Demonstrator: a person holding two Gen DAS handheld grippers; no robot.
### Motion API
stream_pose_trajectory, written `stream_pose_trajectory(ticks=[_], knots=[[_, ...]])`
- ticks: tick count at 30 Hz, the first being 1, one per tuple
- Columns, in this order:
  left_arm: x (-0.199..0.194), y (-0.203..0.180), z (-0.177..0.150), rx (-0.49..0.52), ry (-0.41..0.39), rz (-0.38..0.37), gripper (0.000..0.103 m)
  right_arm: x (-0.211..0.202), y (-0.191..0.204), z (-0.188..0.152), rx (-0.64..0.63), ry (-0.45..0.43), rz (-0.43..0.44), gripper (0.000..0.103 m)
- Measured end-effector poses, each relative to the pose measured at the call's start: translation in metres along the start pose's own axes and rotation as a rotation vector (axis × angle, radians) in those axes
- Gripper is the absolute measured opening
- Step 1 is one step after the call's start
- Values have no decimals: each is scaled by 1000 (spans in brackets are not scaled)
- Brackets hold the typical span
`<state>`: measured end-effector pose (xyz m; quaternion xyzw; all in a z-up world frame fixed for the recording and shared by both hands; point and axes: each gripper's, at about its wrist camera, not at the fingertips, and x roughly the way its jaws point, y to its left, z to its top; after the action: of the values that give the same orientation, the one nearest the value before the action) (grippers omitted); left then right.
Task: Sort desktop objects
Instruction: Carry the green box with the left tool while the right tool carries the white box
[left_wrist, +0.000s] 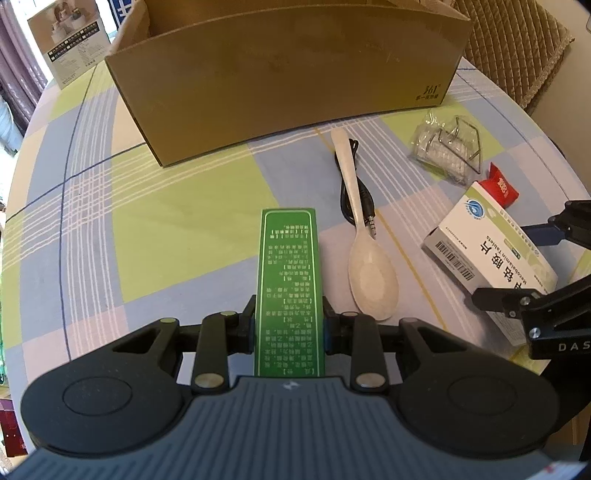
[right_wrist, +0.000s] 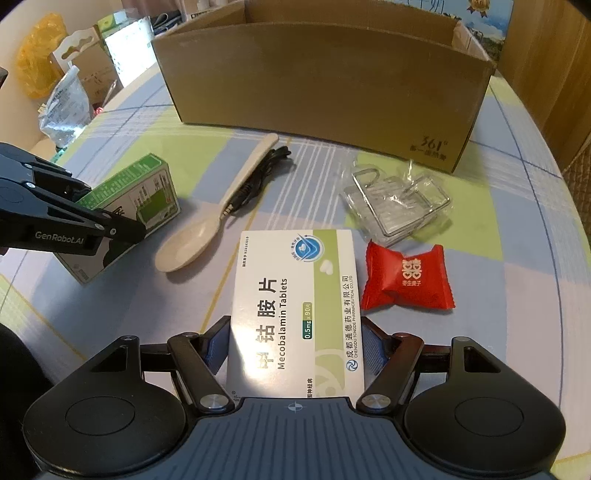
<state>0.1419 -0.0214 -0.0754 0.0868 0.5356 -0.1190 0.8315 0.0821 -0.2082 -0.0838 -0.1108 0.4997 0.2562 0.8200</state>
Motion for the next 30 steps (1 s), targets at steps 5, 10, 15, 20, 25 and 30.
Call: stream_pose_trajectory(ticks=[5, 10, 15, 20, 25, 30], knots=[[-12, -1, -2, -5, -17, 9, 25, -13, 4, 1, 3, -22, 9, 68], [-23, -2, -6, -9, -31, 17, 25, -23, 9, 1, 2, -42, 18, 68], [-34, -1, -10, -16, -44, 21, 25, -32, 12, 0, 1, -58, 23, 68], [-44, 1, -11, -20, -61, 25, 25, -40, 15, -1, -3, -71, 25, 68], [-53, -1, -10, -22, -76, 30, 25, -46, 16, -1, -8, -83, 29, 68], [-62, -4, -5, -15, -93, 33, 25, -51, 14, 2, -6, -97, 37, 68]])
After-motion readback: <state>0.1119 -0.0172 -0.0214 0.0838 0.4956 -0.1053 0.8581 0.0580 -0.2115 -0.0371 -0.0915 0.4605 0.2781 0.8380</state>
